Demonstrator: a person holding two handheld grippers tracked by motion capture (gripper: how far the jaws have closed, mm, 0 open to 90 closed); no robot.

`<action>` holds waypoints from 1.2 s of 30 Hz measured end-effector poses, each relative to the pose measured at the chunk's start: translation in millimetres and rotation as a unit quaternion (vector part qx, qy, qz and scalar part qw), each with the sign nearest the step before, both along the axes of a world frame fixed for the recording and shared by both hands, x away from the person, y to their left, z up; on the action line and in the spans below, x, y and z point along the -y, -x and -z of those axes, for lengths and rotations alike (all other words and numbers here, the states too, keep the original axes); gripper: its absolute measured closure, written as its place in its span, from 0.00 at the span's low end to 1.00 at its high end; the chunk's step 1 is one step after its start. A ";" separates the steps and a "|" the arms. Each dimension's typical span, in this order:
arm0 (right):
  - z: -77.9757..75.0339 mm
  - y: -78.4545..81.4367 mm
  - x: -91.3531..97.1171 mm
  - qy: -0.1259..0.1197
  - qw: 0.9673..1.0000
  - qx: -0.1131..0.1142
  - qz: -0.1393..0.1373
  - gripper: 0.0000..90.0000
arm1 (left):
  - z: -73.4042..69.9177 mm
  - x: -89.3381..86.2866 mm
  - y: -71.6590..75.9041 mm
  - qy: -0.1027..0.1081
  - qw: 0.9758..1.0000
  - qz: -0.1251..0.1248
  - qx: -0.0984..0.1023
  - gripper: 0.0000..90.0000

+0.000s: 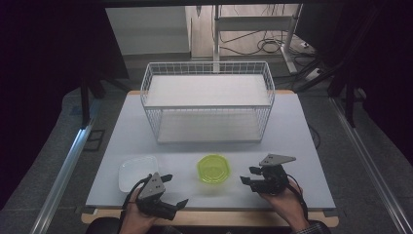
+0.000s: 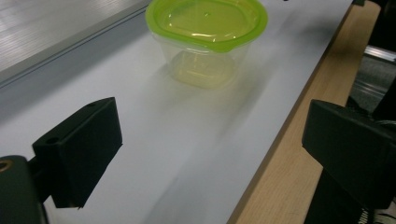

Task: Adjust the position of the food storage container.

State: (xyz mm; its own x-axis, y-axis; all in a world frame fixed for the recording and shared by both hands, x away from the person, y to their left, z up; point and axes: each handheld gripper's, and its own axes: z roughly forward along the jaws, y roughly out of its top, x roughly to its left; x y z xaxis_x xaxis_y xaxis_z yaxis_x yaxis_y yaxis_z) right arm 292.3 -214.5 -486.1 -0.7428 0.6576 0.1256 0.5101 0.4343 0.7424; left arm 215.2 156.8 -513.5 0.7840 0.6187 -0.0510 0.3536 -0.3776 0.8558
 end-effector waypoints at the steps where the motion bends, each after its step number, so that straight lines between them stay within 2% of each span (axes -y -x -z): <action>1: -1.6 -1.0 -1.3 0.001 1.000 0.000 -0.003 0.58 | 0.0 0.2 0.0 0.002 1.000 0.001 0.000 0.05; 3: -5.3 -3.0 -4.8 0.001 1.000 -0.002 -0.011 0.65 | 0.2 1.0 0.4 0.003 1.000 0.002 0.002 0.04; 4: -9.0 -5.0 -7.8 -0.001 1.000 -0.002 -0.015 0.75 | 0.4 1.7 0.7 0.000 1.000 0.003 0.005 0.04; 5: -9.0 -5.0 -7.8 -0.001 1.000 -0.002 -0.015 0.75 | 0.4 1.7 0.7 0.000 1.000 0.003 0.005 0.04; 6: -11.2 -6.2 -9.5 -0.001 1.000 -0.004 -0.016 0.79 | 0.5 2.1 0.6 -0.001 1.000 0.003 0.006 0.04; 7: -16.0 -8.1 -13.6 0.007 1.000 0.000 -0.019 0.89 | 0.7 2.6 1.0 -0.001 1.000 0.004 0.008 0.04; 8: -16.0 -8.1 -13.6 0.007 1.000 0.000 -0.019 0.89 | 0.7 2.6 1.0 -0.001 1.000 0.004 0.008 0.04; 10: -21.9 -10.5 -18.2 0.014 1.000 0.012 -0.023 0.96 | 0.5 3.2 1.5 -0.001 1.000 0.003 0.012 0.04; 12: -26.5 -13.4 -22.0 0.011 0.999 0.012 -0.028 0.99 | 0.2 3.6 2.0 -0.002 1.000 0.005 0.016 0.04; 15: -32.4 -20.9 -34.7 0.004 0.998 0.012 -0.056 1.00 | 0.1 4.1 2.3 -0.003 1.000 0.005 0.020 0.04; 18: -32.7 -24.8 -43.4 0.003 0.998 0.009 -0.069 1.00 | 0.2 4.2 2.5 -0.005 1.000 0.005 0.021 0.04; 19: -31.9 -29.1 -54.6 0.003 0.997 0.005 -0.078 1.00 | 0.2 4.2 2.5 -0.005 1.000 0.005 0.022 0.04; 21: -31.4 -30.4 -58.5 0.003 0.997 0.006 -0.082 1.00 | 0.2 4.0 2.3 -0.004 1.000 0.005 0.022 0.04; 26: -29.7 -37.8 -85.1 -0.001 0.995 0.003 -0.097 1.00 | 0.3 3.6 2.3 -0.005 1.000 0.003 0.023 0.03; 27: -28.8 -40.1 -95.6 -0.004 0.994 0.001 -0.107 1.00 | 0.2 3.5 2.3 -0.006 1.000 0.002 0.024 0.03; 32: -26.5 -41.6 -118.8 0.000 0.991 -0.002 -0.130 1.00 | 0.6 3.8 2.3 -0.010 1.000 0.001 0.025 0.03; 34: -23.5 -39.9 -133.7 0.002 0.989 -0.004 -0.150 1.00 | 0.2 3.6 2.5 -0.010 1.000 0.001 0.026 0.03; 35: -23.5 -39.9 -133.7 0.002 0.989 -0.004 -0.150 1.00 | 0.2 3.4 2.5 -0.010 1.000 0.002 0.027 0.03; 36: -20.7 -37.6 -143.8 0.008 0.986 -0.005 -0.164 1.00 | 0.2 3.3 2.4 -0.010 1.000 0.002 0.026 0.04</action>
State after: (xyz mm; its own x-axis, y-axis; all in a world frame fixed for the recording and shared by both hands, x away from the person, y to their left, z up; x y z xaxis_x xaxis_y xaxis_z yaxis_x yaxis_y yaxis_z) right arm 329.9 -70.7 -465.4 -0.9146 0.3847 0.1247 0.3471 0.5887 0.7300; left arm 212.8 153.5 -513.7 0.7872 0.6167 0.0028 0.3068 -0.3956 0.8657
